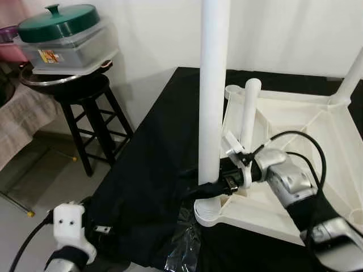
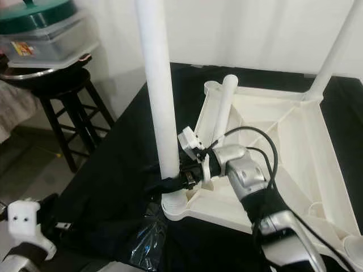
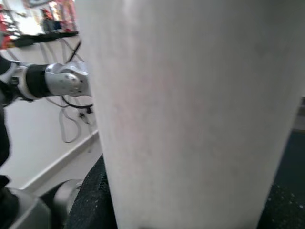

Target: Building children table

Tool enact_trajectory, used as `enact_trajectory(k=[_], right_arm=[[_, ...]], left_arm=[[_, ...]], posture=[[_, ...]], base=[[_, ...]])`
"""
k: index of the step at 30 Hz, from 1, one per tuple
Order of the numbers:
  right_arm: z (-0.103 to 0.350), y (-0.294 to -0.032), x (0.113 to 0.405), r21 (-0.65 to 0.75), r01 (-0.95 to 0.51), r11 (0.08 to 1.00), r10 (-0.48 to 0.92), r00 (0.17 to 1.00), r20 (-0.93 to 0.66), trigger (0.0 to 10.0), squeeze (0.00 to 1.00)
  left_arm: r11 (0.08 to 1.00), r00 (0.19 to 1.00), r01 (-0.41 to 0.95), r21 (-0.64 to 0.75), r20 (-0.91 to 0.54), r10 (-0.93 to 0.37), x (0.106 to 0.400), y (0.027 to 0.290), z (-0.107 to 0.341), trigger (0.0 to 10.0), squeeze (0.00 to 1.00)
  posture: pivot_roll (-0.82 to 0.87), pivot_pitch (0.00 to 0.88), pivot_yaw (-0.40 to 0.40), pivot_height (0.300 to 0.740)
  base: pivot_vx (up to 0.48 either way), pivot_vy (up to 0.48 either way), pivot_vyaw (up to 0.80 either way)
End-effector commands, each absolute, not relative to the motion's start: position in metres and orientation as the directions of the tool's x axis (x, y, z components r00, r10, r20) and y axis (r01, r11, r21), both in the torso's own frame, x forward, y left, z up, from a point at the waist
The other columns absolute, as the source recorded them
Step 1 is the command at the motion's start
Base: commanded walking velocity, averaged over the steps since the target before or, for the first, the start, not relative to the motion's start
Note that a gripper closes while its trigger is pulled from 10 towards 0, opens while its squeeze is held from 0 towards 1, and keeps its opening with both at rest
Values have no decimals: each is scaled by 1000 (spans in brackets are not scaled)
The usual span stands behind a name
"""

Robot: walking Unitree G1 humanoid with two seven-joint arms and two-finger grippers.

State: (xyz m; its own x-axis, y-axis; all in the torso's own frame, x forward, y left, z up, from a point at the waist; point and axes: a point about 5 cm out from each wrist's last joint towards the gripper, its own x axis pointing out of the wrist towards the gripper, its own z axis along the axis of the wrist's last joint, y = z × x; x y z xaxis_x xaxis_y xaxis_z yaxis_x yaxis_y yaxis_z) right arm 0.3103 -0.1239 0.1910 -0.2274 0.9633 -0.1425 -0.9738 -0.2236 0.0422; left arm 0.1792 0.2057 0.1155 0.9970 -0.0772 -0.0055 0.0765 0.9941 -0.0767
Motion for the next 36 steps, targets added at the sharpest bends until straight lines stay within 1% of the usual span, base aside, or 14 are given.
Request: enact_trajectory(k=[1,4,5,6,12,16,20,21,26,27,30,31,33,36], right_arm=[[171,-123,304,147,-954,-260,941,-285,-185,10000,0],[171,-122,304,142,-951,-275,932,-300,-203,10000,0],[171,-120,301,112,-941,-319,900,-338,-273,10000,0],[171,-119,301,95,-936,-339,885,-352,-306,10000,0],[172,-117,300,51,-925,-375,854,-367,-368,10000,0],[176,-111,302,-27,-899,-437,814,-383,-437,10000,0],[175,-112,304,-36,-912,-408,843,-361,-399,10000,0],[174,-118,303,-26,-927,-375,872,-343,-350,10000,0],[171,-126,300,-4,-942,-336,900,-320,-295,10000,0],[168,-137,292,39,-955,-293,927,-294,-233,10000,0],[167,-140,290,58,-963,-263,941,-269,-205,10000,0],[165,-143,290,74,-970,-230,952,-240,-188,10000,0],[160,-143,295,57,-987,-152,967,-160,-198,10000,0],[157,-141,298,64,-989,-131,964,-142,-224,10000,0]], left_arm=[[995,996,83,-62,-15,-84,175,209,119,10000,0],[995,996,83,-61,-19,-84,173,210,119,10000,0],[995,996,83,-58,-27,-85,169,212,120,10000,0],[995,996,85,-57,-30,-87,167,213,120,10000,0],[994,995,89,-58,-35,-91,166,214,120,10000,0],[994,994,94,-60,-43,-97,165,215,121,10000,0],[994,994,94,-61,-45,-96,166,215,121,10000,0],[993,994,95,-64,-45,-98,168,215,120,10000,0],[993,994,100,-69,-43,-103,169,214,121,10000,0],[992,993,104,-73,-40,-107,172,214,120,10000,0],[992,993,105,-75,-39,-109,173,214,120,10000,0],[991,993,107,-76,-38,-110,174,214,120,10000,0],[991,993,109,-77,-39,-113,175,215,120,10000,0],[991,993,109,-77,-38,-112,177,215,119,10000,0]], posture=[[122,171,73,740],[131,174,76,740],[138,179,86,740],[138,180,88,740],[139,181,92,740],[140,175,94,740],[136,170,93,740],[123,168,94,740],[114,167,92,740],[96,167,98,740],[94,166,99,740],[92,164,101,740],[90,163,102,740],[90,156,100,740]], base=[[0,0,0],[0,0,0],[0,0,0],[0,0,0],[0,0,0],[0,0,0],[0,0,0],[0,0,0],[0,0,0],[0,0,0],[0,0,0],[0,0,0],[0,0,0],[0,0,0]])
